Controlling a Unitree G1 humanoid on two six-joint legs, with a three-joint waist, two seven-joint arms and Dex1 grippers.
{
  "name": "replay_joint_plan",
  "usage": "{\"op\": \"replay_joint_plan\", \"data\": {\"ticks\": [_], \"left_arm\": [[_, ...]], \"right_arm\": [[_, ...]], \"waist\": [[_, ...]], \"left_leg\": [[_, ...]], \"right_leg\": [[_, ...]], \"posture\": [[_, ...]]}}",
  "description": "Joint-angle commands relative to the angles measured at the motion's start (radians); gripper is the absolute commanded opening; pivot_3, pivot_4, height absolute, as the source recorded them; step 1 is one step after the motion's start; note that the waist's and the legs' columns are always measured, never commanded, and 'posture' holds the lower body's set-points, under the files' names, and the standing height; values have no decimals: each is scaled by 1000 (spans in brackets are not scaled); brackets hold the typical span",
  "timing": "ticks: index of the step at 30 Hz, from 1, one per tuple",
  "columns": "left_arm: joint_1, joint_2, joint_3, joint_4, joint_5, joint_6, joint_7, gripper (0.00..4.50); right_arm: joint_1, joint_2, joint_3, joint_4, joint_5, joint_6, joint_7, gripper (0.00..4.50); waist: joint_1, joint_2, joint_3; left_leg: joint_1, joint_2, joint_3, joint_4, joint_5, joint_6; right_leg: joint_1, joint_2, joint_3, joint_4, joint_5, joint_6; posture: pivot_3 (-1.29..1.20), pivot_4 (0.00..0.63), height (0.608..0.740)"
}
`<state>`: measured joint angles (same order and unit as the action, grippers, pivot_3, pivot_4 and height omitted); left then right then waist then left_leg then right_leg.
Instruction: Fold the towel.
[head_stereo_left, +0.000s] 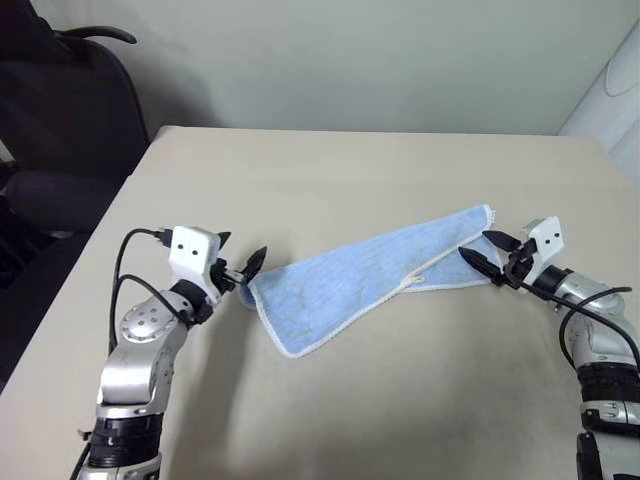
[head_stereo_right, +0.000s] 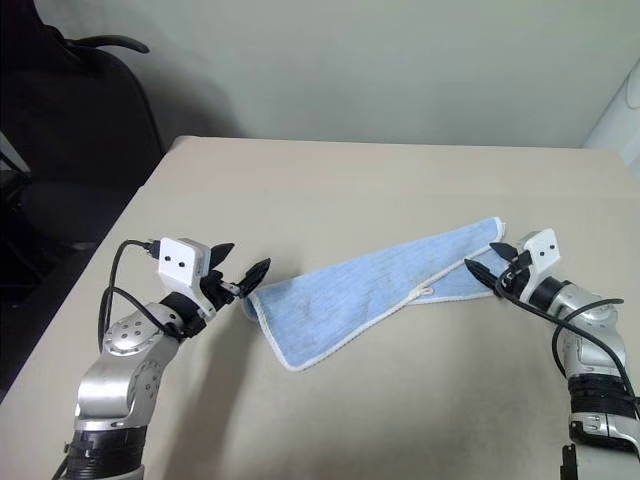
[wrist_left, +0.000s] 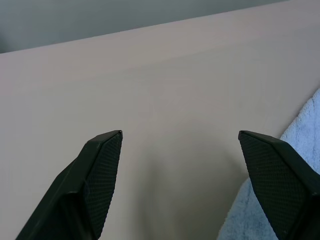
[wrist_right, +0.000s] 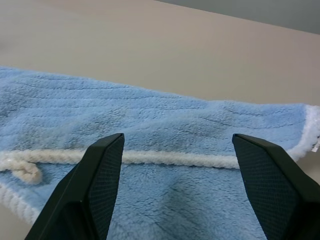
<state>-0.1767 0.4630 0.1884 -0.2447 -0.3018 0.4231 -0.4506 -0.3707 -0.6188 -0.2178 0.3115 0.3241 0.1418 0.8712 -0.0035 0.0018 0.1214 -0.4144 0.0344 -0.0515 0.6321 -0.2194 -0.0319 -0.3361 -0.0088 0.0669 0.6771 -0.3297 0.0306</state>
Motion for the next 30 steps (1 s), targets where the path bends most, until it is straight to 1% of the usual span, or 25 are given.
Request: {"op": "replay_joint_plan", "data": {"ticks": [1,7,11,17,22,26,30], "left_arm": [[-13,-1,-1,-39,-7,-4,2,4040],[-19,-11,-11,-25,-5,-14,-2,4040],[-18,-7,-13,-32,-4,-16,-8,4040],[-1,7,-66,-74,10,-29,-47,4040],[55,31,-133,-133,20,-50,-110,4040],[77,55,-128,-170,9,-30,-130,4040],[93,56,-138,-180,-2,-31,-149,4040]], "right_arm": [[12,-5,-30,-48,31,3,-4,3641],[-4,-5,-28,-52,28,-2,-17,3641],[-22,-19,-27,-14,5,-26,-21,3641],[-33,-37,-39,8,0,-15,-49,3641],[-47,-50,-42,59,-16,-7,-85,3641],[-92,-56,-33,91,-21,25,-111,3641],[-135,-79,2,145,-105,-75,-145,3641]], "waist": [[0,0,0],[-1,0,0],[-1,0,0],[-1,0,0],[-1,0,0],[-2,0,0],[-1,0,0]], "left_leg": [[0,0,0,0,0,0],[0,0,0,0,0,0],[0,0,0,0,0,0],[0,0,0,0,0,0],[0,0,0,0,0,1],[0,0,0,0,-1,2],[0,0,0,-1,-1,2]], "right_leg": [[0,0,0,0,0,0],[0,0,0,0,0,0],[0,0,0,0,0,0],[0,0,0,0,0,0],[0,0,0,0,0,0],[0,0,0,0,0,0],[0,0,0,0,0,0]], "posture": [[0,150,740],[0,150,740],[0,150,740],[0,150,740],[0,150,740],[0,150,740],[0,150,740]]}}
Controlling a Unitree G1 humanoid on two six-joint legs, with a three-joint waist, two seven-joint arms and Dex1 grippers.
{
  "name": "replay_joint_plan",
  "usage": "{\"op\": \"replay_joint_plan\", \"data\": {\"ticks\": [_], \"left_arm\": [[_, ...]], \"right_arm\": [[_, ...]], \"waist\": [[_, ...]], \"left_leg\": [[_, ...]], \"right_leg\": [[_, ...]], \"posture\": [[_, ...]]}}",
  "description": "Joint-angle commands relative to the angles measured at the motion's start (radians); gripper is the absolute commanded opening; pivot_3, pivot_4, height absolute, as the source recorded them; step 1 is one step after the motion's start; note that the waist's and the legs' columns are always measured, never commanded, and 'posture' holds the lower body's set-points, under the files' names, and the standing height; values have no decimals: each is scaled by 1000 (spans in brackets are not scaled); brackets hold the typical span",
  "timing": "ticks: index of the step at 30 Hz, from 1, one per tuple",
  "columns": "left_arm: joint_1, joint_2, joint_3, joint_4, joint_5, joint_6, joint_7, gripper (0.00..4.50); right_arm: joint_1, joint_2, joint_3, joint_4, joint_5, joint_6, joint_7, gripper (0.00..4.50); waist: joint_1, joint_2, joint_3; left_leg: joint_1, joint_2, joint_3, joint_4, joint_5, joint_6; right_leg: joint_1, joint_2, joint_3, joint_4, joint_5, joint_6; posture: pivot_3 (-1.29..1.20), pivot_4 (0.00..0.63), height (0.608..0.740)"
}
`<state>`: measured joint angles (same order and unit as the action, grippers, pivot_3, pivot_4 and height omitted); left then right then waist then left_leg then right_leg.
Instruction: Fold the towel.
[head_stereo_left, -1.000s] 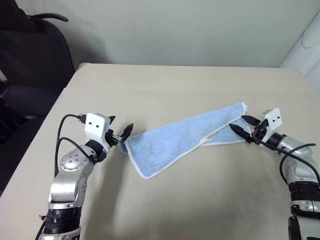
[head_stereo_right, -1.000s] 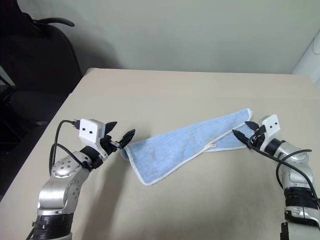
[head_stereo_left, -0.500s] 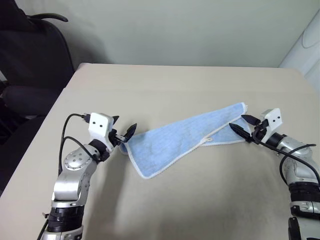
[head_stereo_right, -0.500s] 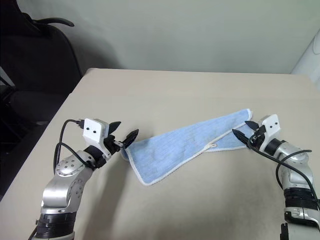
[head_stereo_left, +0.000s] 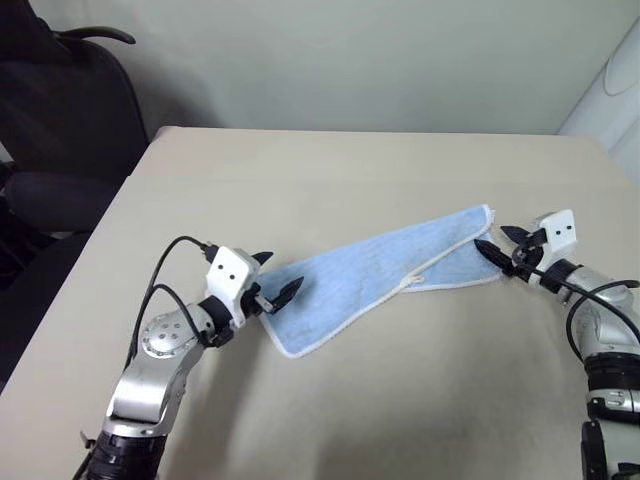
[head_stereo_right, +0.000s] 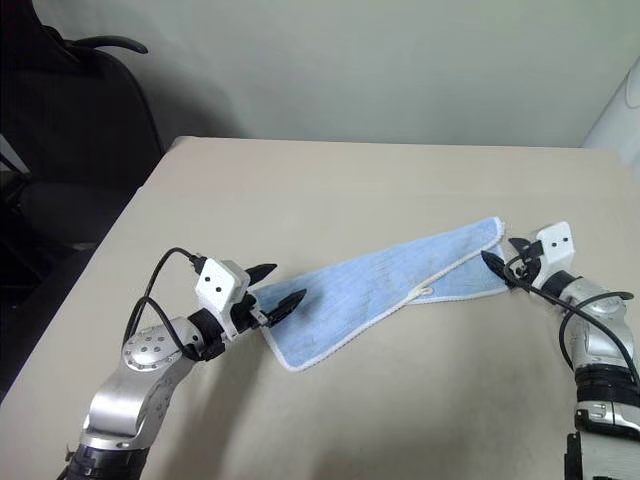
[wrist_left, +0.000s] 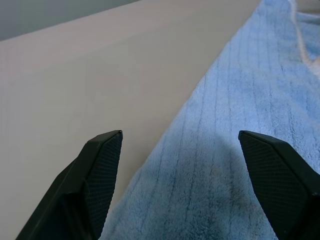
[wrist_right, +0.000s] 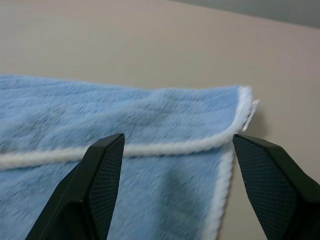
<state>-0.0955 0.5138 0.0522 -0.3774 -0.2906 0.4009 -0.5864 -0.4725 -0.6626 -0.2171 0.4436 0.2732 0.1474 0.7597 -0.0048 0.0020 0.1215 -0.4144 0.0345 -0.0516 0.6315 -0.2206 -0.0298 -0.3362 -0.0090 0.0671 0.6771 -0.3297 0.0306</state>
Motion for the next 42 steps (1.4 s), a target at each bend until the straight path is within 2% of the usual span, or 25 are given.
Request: {"op": "replay_joint_plan", "data": {"ticks": [1,9,13,17,22,26,34,42], "left_arm": [[13,3,-9,-48,-11,-8,-12,4040],[36,0,-56,-68,-5,-9,-32,4040],[42,7,-77,-70,10,-14,-36,4040],[49,7,-71,-69,13,-19,-39,4040],[52,5,-69,-71,12,-19,-40,4040],[44,2,-72,-56,15,-23,-44,4040],[19,-7,-82,-38,18,-26,-46,4040],[42,-14,-77,-51,20,-27,-27,4040]], "right_arm": [[-40,-40,8,25,-71,-105,-36,3641],[-211,-40,66,211,-141,-112,-24,3641],[-263,-58,106,285,-208,-210,-42,3641],[-286,-137,237,364,-418,-494,-119,3641],[-340,-207,339,480,-575,-692,-199,3641],[-397,-221,410,560,-675,-790,-265,3641],[-500,-225,598,681,-931,-878,-465,3641],[-567,-235,736,762,-1109,-884,-642,3641]], "waist": [[0,0,0],[-4,1,0],[-1,1,0],[0,2,1],[-4,2,1],[-5,2,1],[-6,2,1],[-8,2,1]], "left_leg": [[0,0,0,0,0,0],[-1,0,0,-1,-1,1],[-2,0,-1,-1,-1,1],[-3,0,-2,0,-1,2],[-3,0,-1,-1,-2,4],[-3,0,-1,-1,-3,4],[-5,0,-1,-1,-4,6],[-5,0,0,-1,-4,7]], "right_leg": [[0,0,0,0,0,0],[-1,-1,0,0,0,0],[-2,-1,0,1,0,0],[-3,-2,-1,1,0,0],[-3,-3,-1,1,0,0],[-4,-4,-1,2,0,0],[-5,-5,-1,2,0,0],[-6,-6,-1,2,0,0]], "posture": [[0,150,740],[0,150,740],[0,150,740],[0,150,740],[0,150,740],[0,150,740],[0,150,740],[0,150,740]]}}
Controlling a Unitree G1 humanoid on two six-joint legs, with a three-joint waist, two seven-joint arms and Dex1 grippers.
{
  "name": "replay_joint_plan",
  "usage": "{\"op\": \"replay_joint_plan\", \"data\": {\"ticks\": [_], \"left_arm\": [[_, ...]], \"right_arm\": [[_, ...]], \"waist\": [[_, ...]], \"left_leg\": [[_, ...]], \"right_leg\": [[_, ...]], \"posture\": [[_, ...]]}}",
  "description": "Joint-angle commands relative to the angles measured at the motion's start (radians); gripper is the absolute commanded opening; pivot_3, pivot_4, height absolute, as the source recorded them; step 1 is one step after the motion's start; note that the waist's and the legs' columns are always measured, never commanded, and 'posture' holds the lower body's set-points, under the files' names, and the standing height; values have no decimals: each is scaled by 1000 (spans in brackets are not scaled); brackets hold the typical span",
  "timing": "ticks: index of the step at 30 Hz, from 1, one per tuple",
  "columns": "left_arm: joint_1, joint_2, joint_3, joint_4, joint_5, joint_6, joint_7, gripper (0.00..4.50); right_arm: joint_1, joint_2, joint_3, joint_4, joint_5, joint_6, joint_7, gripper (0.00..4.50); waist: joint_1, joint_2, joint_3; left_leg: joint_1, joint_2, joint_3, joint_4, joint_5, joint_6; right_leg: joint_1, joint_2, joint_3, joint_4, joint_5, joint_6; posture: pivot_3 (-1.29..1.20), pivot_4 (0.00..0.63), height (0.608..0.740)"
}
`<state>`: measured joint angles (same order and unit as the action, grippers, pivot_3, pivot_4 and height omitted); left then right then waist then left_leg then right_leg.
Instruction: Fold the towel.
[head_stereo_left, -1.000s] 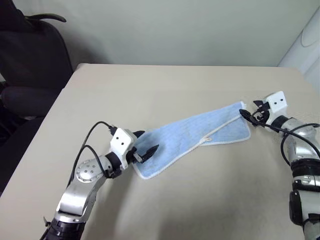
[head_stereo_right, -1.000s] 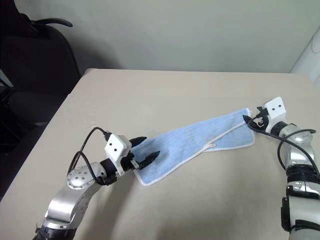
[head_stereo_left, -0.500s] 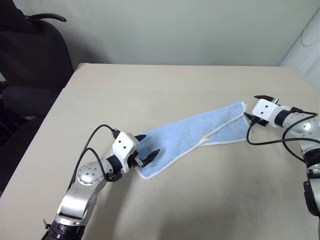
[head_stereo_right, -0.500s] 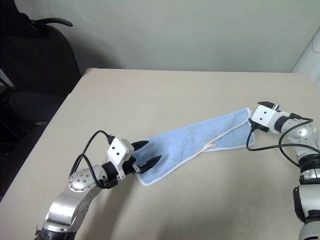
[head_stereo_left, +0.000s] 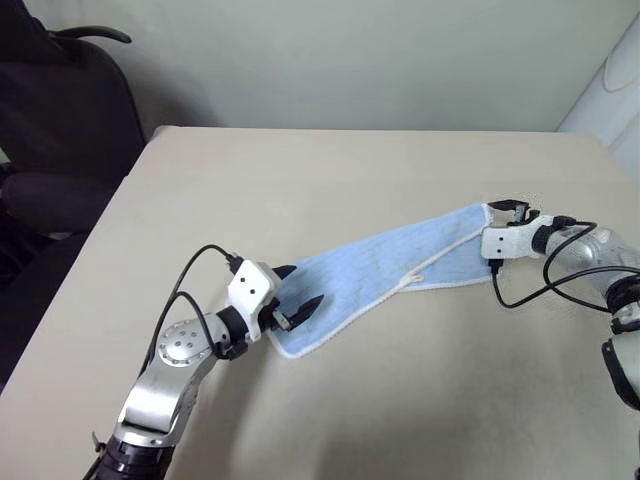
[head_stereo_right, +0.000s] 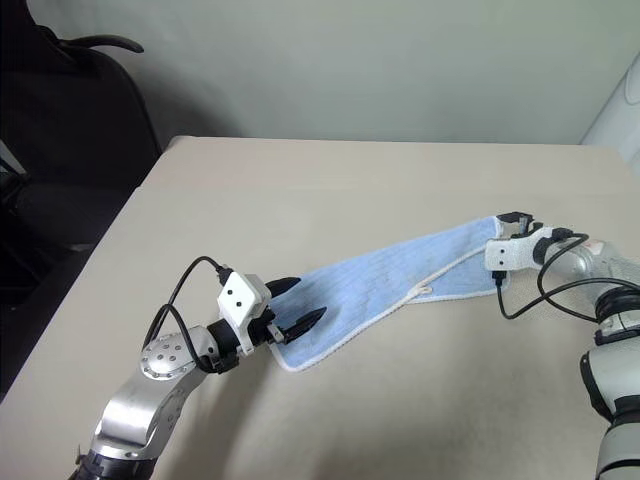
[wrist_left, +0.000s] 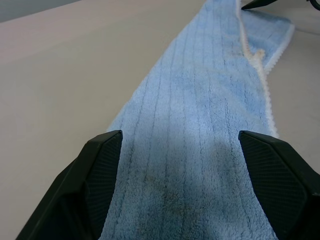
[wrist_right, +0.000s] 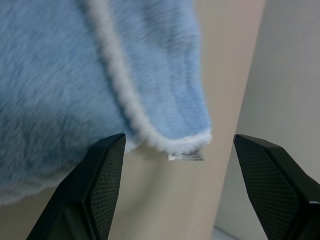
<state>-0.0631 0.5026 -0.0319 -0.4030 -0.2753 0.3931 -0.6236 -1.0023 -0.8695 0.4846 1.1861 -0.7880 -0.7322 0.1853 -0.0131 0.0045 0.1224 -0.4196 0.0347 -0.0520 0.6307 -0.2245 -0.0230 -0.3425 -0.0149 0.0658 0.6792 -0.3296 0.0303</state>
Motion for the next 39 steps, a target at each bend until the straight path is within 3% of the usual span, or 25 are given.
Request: {"op": "replay_joint_plan", "data": {"ticks": [1,15,18,25,27,32,35,37,39], "left_arm": [[12,-5,8,-28,4,-18,13,4040],[5,-9,-4,-25,2,-17,16,4040],[5,-9,-6,-26,3,-15,18,4084],[22,2,14,-31,0,-17,18,4084],[27,15,26,-32,0,-19,12,4084],[38,112,69,-21,-10,-46,-71,4084],[51,222,90,6,-24,-86,-201,4084],[66,288,97,21,-37,-120,-293,4443],[69,365,110,28,-88,-131,-426,4492]], "right_arm": [[-43,-29,44,27,-60,-2,-84,3641],[-91,37,107,81,-126,7,-242,3641],[-92,44,115,84,-129,3,-251,3024],[-79,33,99,84,-104,-24,-236,511],[-69,27,93,81,-95,-33,-231,36],[-40,25,57,77,-38,-25,-215,36],[-24,31,34,69,1,-25,-187,36],[-18,30,35,60,9,-24,-185,0],[-6,32,34,49,19,-25,-190,0]], "waist": [[0,0,0],[-2,0,0],[-2,0,0],[-2,0,0],[-2,0,0],[-2,0,0],[-2,0,0],[-2,0,0],[-3,0,0]], "left_leg": [[0,0,0,0,0,0],[-1,0,0,0,0,1],[-1,0,0,0,0,1],[-1,0,1,-1,0,1],[-1,0,1,-1,0,1],[-1,0,1,-1,0,1],[-2,0,1,-1,0,1],[-3,0,1,-2,0,0],[-5,0,1,-1,0,0]], "right_leg": [[0,0,0,0,0,0],[-1,-1,0,0,0,0],[-1,-1,0,0,0,-1],[-2,-1,0,0,0,-1],[-2,-1,0,0,0,-1],[-2,-1,0,0,0,-1],[-3,-1,0,0,0,-1],[-4,-1,1,0,0,-1],[-7,-1,1,1,0,-1]], "posture": [[0,150,740],[0,150,740],[0,150,740],[0,150,740],[0,150,740],[0,150,740],[0,150,740],[0,150,740],[0,150,740]]}}
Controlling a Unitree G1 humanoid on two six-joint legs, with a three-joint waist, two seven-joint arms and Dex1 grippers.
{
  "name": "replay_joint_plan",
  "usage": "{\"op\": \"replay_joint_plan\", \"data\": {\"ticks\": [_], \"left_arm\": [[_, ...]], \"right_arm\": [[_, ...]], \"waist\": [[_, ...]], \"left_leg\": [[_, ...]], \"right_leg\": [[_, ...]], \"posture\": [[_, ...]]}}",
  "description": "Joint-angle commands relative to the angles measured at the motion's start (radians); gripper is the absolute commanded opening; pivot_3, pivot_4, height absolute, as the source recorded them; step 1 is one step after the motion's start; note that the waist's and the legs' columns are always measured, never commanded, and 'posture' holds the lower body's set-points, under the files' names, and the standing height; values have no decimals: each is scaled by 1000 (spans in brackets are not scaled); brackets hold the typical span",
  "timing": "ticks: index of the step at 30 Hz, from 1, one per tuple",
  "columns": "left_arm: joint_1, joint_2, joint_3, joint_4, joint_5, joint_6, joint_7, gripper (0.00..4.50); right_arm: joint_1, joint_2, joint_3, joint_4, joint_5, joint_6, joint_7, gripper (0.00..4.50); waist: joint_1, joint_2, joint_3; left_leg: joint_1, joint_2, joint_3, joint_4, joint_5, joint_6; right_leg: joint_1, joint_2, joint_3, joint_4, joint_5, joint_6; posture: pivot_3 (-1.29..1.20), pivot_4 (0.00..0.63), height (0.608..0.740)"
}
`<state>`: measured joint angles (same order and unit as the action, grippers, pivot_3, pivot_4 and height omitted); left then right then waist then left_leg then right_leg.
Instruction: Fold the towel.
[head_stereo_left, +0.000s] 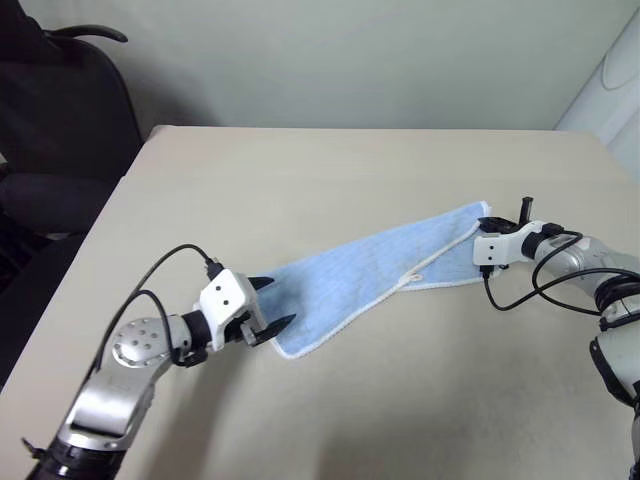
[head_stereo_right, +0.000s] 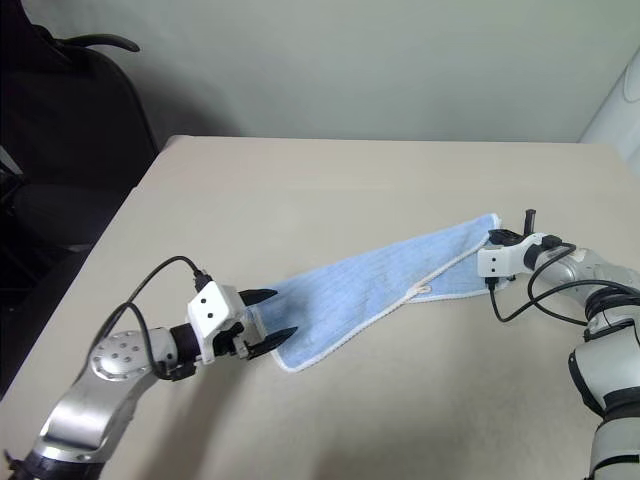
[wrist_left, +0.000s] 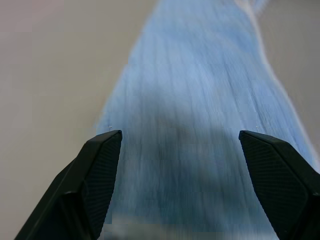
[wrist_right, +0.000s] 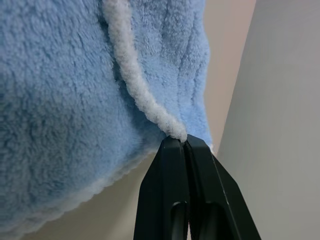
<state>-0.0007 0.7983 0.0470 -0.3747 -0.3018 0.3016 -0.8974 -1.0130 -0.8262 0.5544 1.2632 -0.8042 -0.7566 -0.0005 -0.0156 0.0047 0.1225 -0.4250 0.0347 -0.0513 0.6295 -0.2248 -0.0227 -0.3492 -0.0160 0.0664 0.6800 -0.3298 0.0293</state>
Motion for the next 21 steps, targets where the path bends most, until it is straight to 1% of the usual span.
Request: {"op": "replay_joint_plan", "data": {"ticks": [1,4,7,12,14,18,21], "left_arm": [[1,95,30,5,-76,-47,-196,4492],[-28,141,-15,25,-61,-77,-272,4492],[-52,152,-84,46,-3,-124,-315,4492],[-129,111,-197,104,80,-147,-319,4492],[-162,86,-241,145,141,-180,-301,4492],[-213,25,-280,209,186,-194,-271,4492],[-216,5,-285,230,199,-213,-269,3890]], "right_arm": [[10,-10,-36,-33,40,0,-6,0],[27,-8,-41,-48,56,2,-11,0],[43,-9,-50,-63,71,2,-12,0],[77,-17,-72,-94,96,2,-9,0],[97,-24,-82,-111,111,-5,-3,0],[133,-34,-98,-145,131,-10,11,0],[150,-39,-107,-164,138,-9,20,0]], "waist": [[0,0,0],[2,0,0],[0,0,0],[0,0,0],[0,0,0],[7,5,-3],[14,6,-4]], "left_leg": [[-1,0,0,0,0,0],[-5,0,-1,0,0,-1],[-6,0,-1,1,1,-1],[-7,0,-1,1,1,-1],[-9,0,-2,1,1,-1],[-10,0,-2,1,2,0],[-10,-1,-2,2,2,1]], "right_leg": [[-1,0,0,0,0,0],[-5,0,0,1,0,0],[-6,0,0,1,0,0],[-6,-1,-1,1,0,0],[-8,-1,-1,1,1,-1],[-7,-3,-3,0,1,0],[-6,-4,-3,0,1,0]], "posture": [[0,150,740],[0,150,740],[0,150,740],[0,150,740],[0,150,740],[0,150,740],[0,150,740]]}}
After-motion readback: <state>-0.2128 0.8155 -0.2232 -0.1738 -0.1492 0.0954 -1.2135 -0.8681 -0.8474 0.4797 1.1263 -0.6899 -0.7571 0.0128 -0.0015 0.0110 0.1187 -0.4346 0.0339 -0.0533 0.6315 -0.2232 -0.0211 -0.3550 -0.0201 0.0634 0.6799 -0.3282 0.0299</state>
